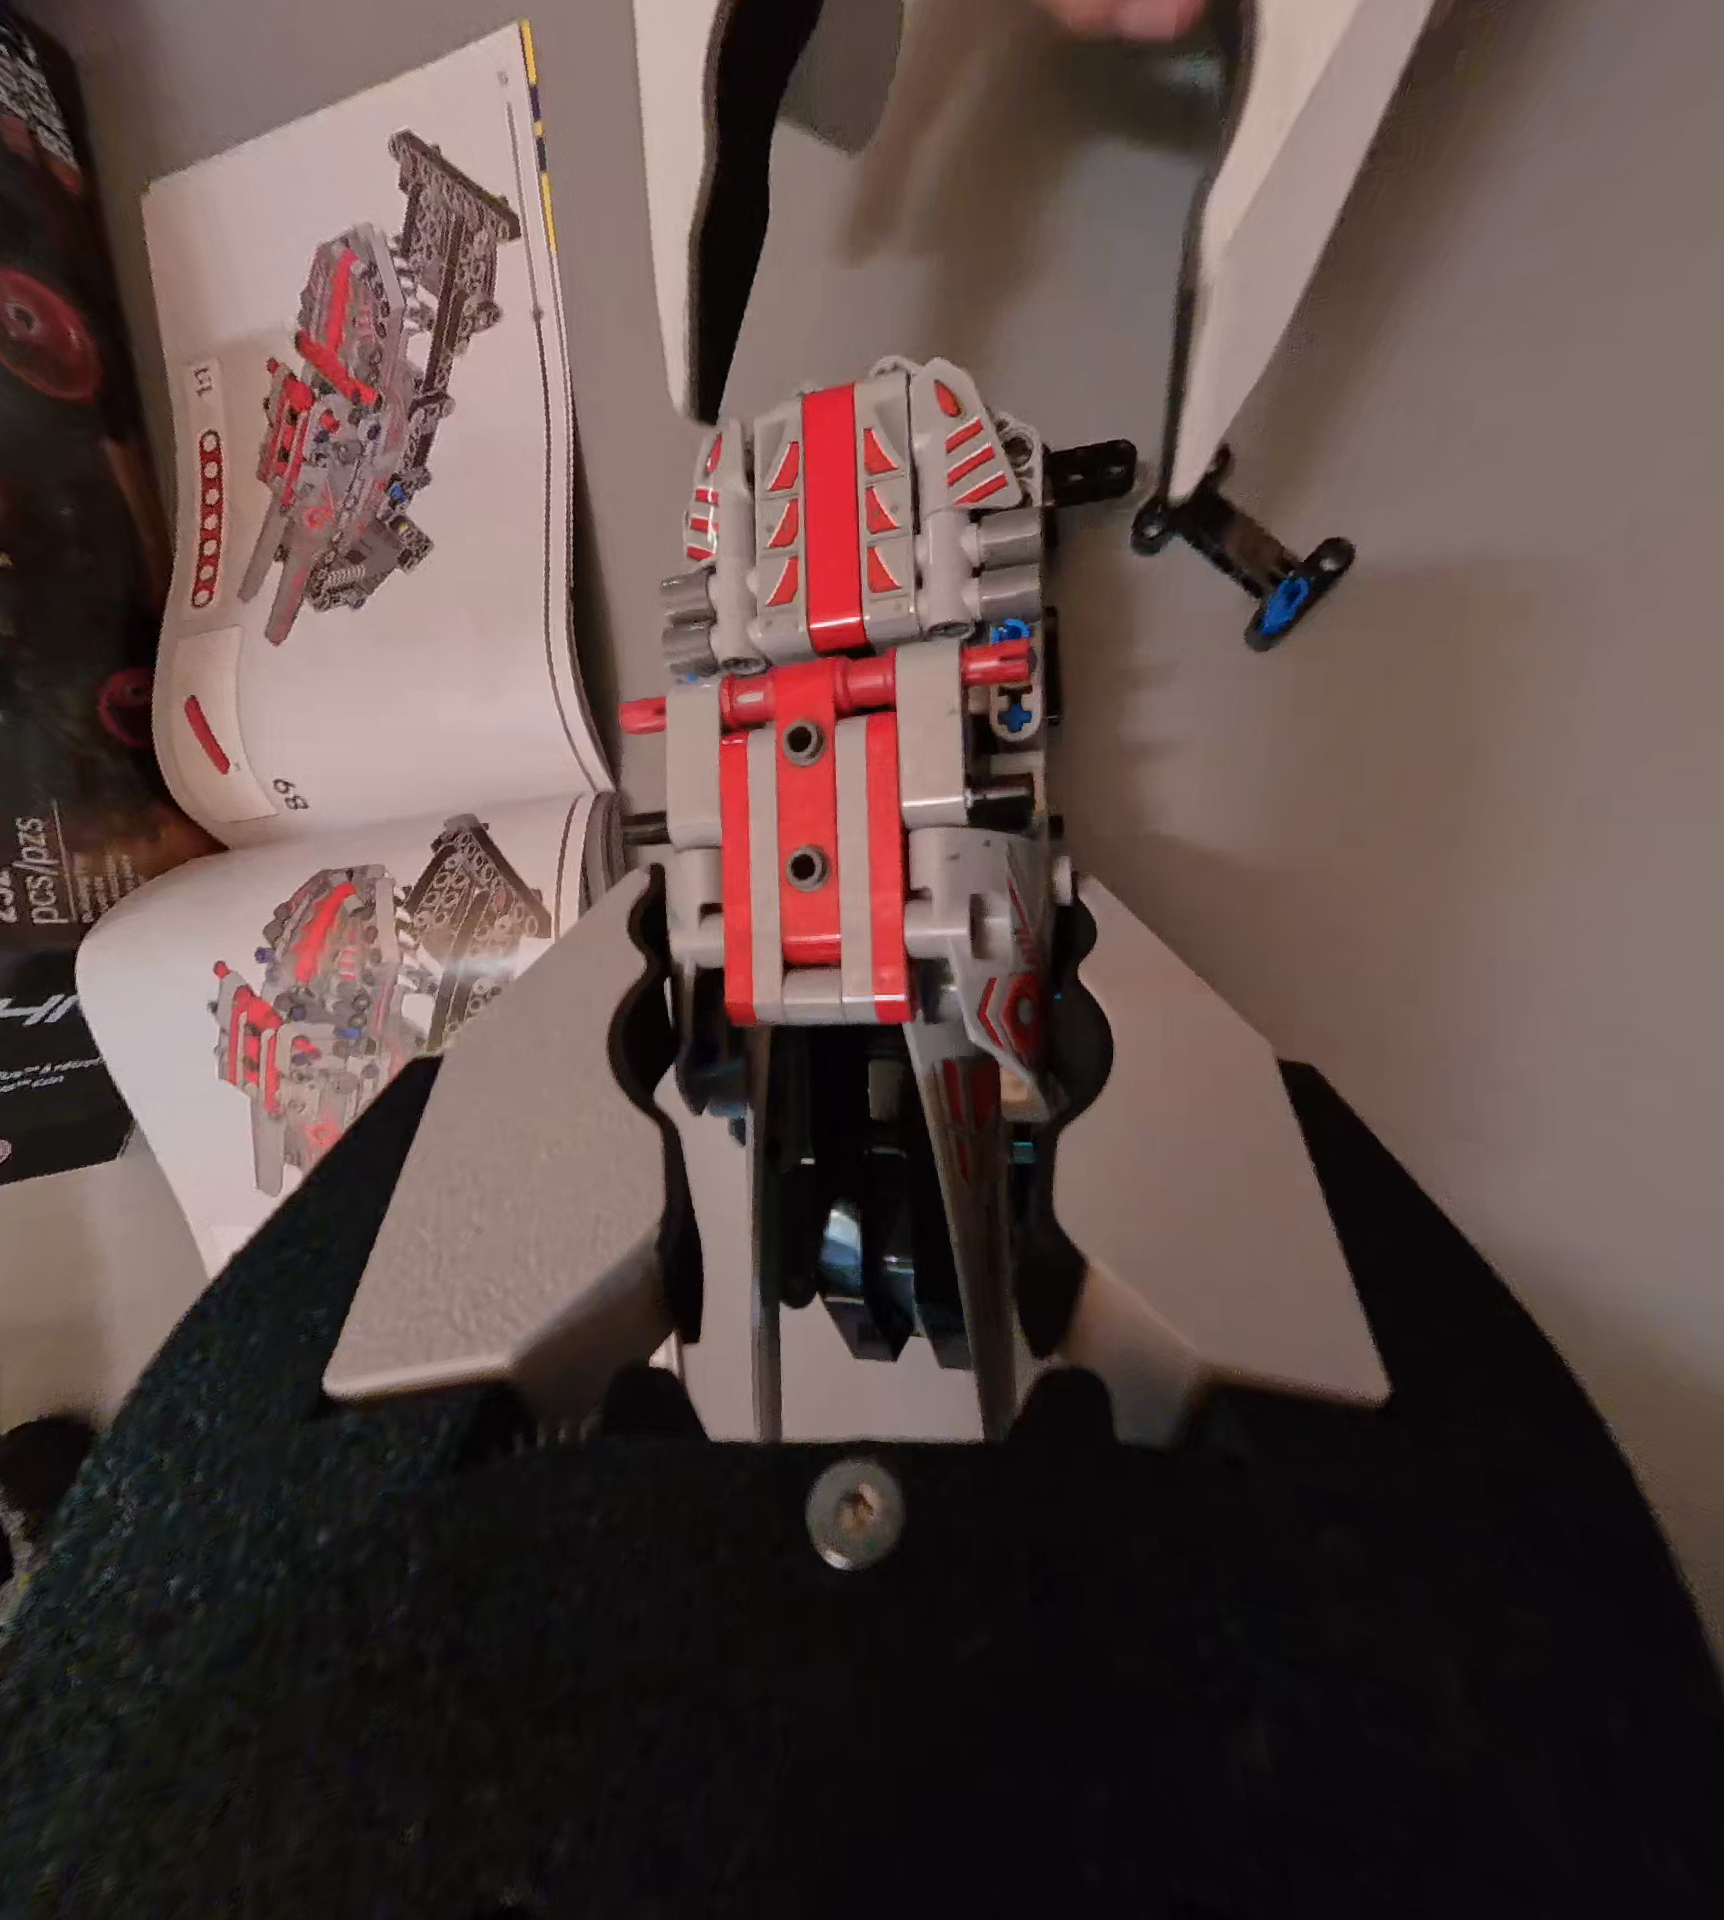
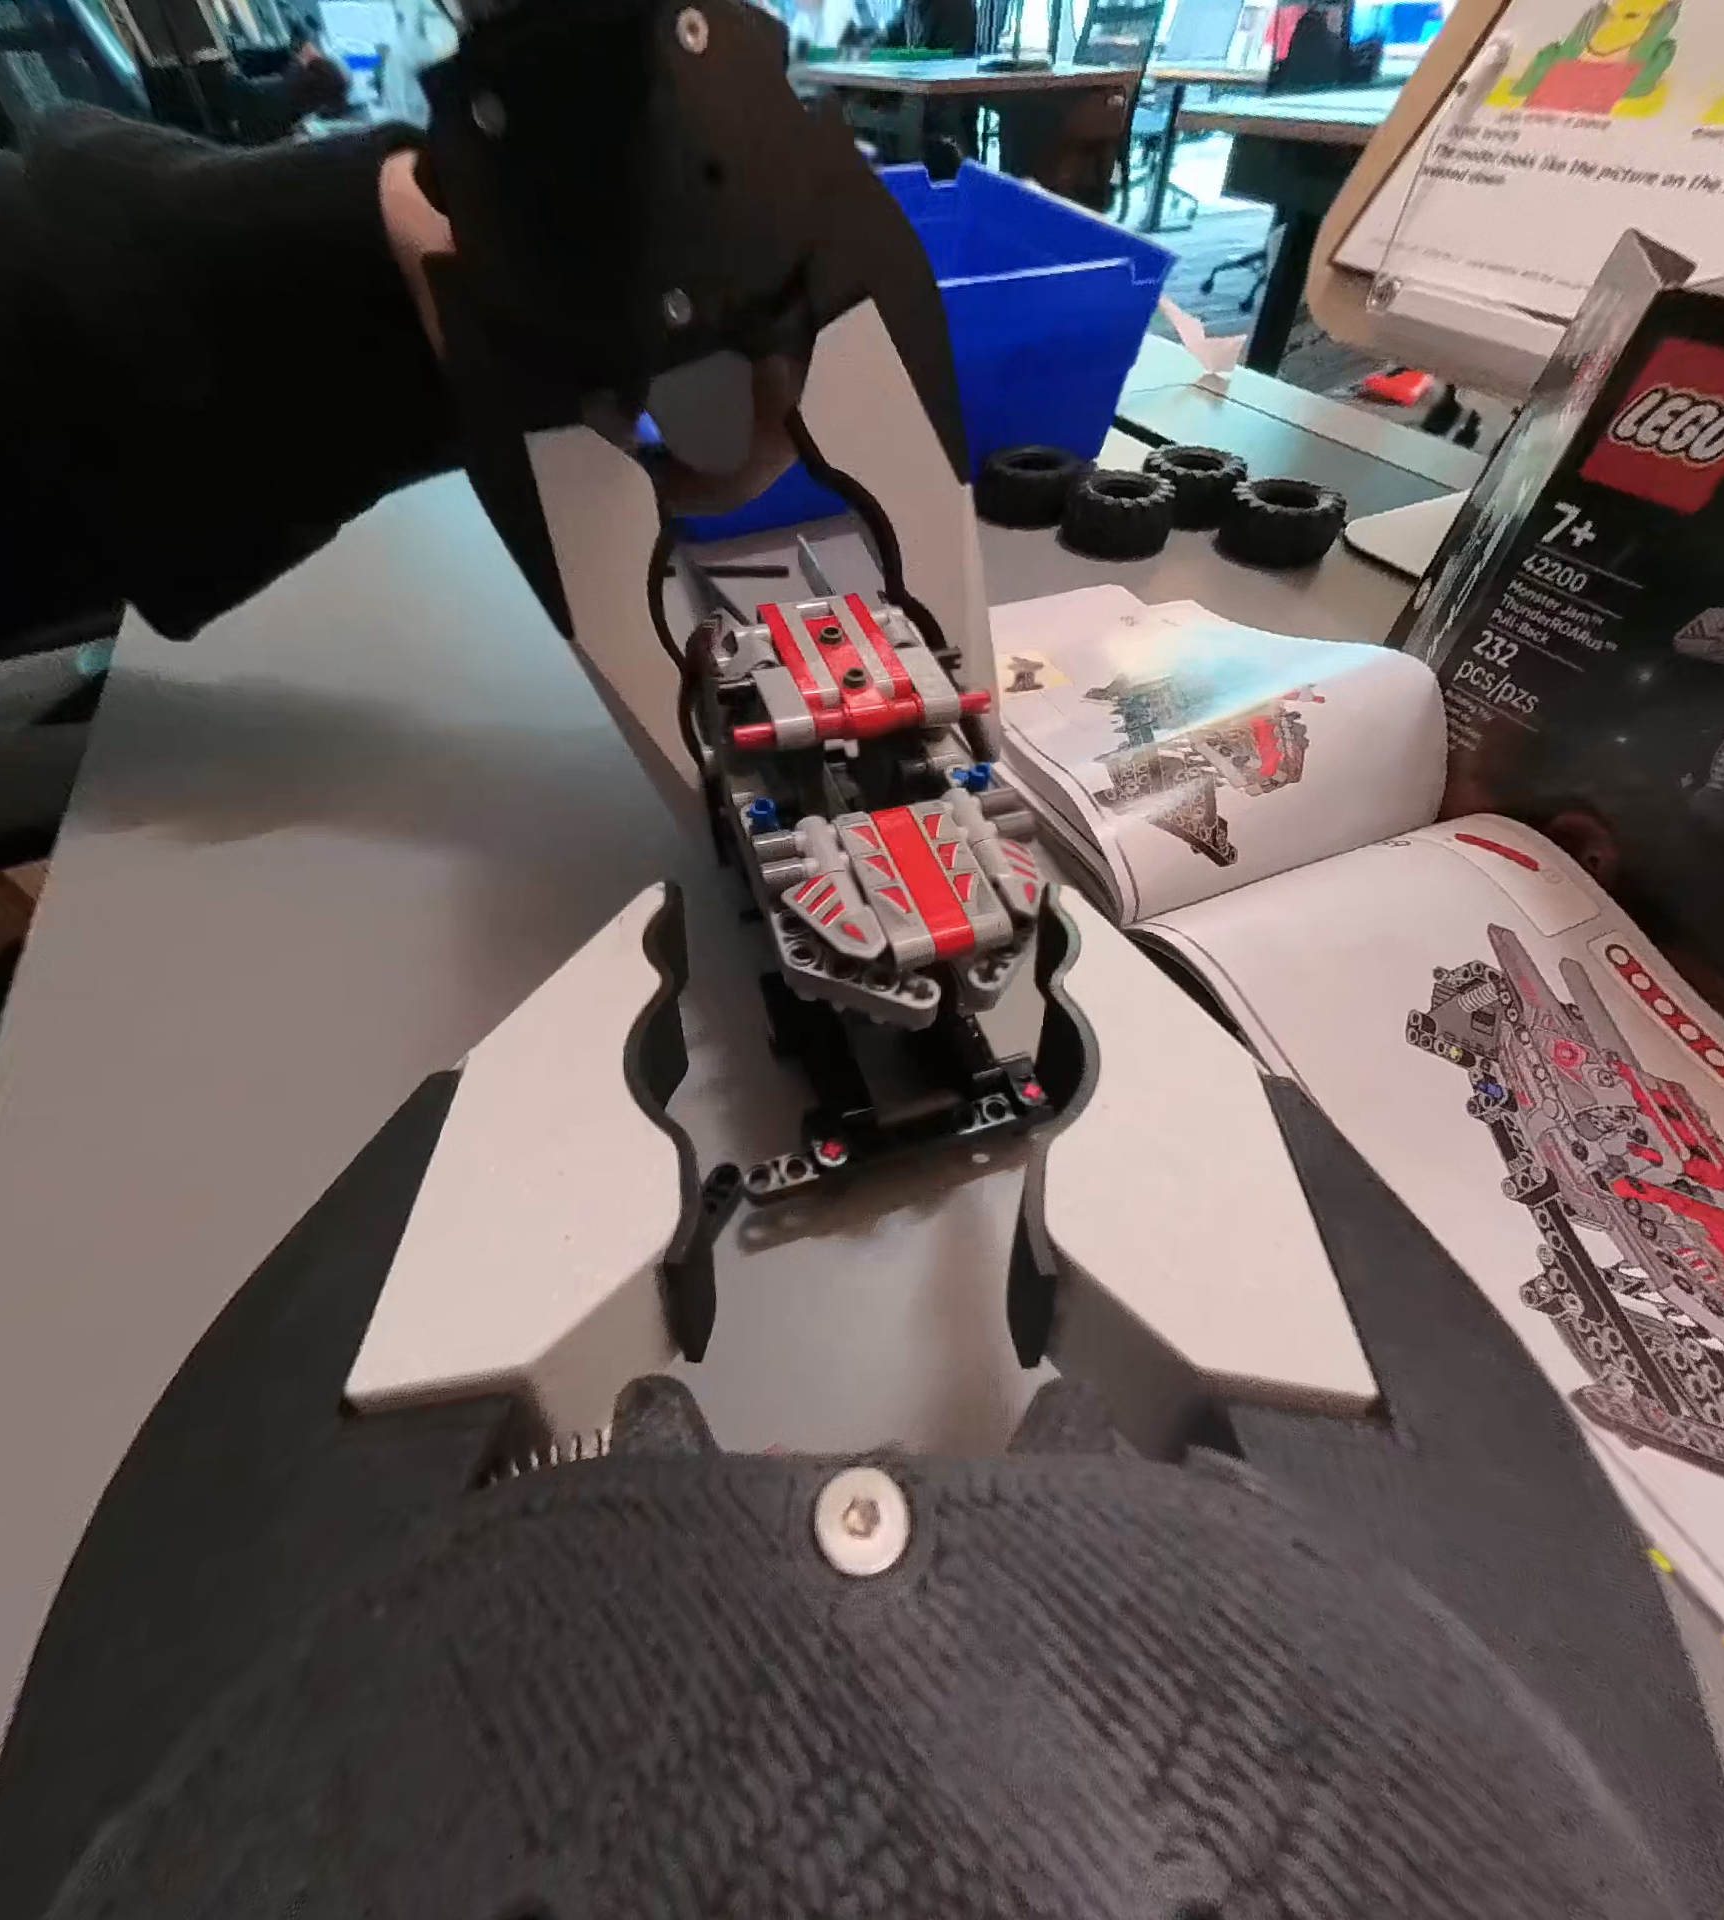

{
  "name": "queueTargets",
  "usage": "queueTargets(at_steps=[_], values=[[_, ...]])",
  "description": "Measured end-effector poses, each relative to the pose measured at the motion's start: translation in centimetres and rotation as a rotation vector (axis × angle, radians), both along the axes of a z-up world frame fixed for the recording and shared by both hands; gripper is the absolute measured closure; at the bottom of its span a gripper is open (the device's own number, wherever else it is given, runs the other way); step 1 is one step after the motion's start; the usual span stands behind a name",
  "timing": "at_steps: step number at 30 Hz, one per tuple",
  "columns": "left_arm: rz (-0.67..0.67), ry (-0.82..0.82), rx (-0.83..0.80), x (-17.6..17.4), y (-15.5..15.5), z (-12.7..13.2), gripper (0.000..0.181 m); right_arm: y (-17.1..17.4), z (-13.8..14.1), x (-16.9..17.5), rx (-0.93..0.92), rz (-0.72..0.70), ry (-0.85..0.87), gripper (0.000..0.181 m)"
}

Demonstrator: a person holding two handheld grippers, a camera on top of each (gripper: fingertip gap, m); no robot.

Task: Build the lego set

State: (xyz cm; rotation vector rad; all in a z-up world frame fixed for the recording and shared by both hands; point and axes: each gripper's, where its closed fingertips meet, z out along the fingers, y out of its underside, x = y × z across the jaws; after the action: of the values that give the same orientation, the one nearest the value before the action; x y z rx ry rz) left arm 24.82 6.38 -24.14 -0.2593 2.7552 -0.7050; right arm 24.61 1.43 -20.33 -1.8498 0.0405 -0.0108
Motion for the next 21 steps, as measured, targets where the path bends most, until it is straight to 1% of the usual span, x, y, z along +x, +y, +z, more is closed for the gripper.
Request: queueTargets(at_steps=[2,5,9,11,13,15,18,19,20,21], values=[[-0.007,-0.013,-0.012,0.0,0.0,0.0,0.109,0.1,-0.3,0.4,-0.022,0.016,-0.032,0.115],[0.034,-0.08,-0.049,0.3,0.6,1.1,0.101,-0.2,-0.5,1.1,-0.061,0.027,-0.059,0.106],[0.09,-0.108,-0.209,-1.4,2.2,4.0,0.101,0.1,0.0,0.9,-0.063,0.09,-0.13,0.098],[0.134,-0.108,-0.288,-2.2,3.0,4.7,0.101,0.7,-0.3,0.9,-0.102,0.117,-0.147,0.091],[0.165,-0.1,-0.328,-3.1,3.6,4.3,0.1,1.3,-0.8,1.0,-0.136,0.144,-0.146,0.093],[0.2,-0.108,-0.307,-3.7,4.3,3.3,0.099,2.0,-1.0,0.9,-0.146,0.166,-0.158,0.094],[0.231,-0.15,-0.332,-4.1,4.3,2.8,0.099,2.7,-1.6,0.7,-0.198,0.208,-0.19,0.096],[0.24,-0.174,-0.341,-4.0,4.2,2.8,0.099,2.8,-1.9,0.5,-0.217,0.224,-0.194,0.103],[0.247,-0.204,-0.348,-3.8,4.1,3.0,0.1,2.8,-2.1,0.1,-0.232,0.252,-0.192,0.113],[0.247,-0.226,-0.358,-3.7,4.0,3.1,0.101,2.9,-2.2,0.0,-0.233,0.252,-0.196,0.114]])
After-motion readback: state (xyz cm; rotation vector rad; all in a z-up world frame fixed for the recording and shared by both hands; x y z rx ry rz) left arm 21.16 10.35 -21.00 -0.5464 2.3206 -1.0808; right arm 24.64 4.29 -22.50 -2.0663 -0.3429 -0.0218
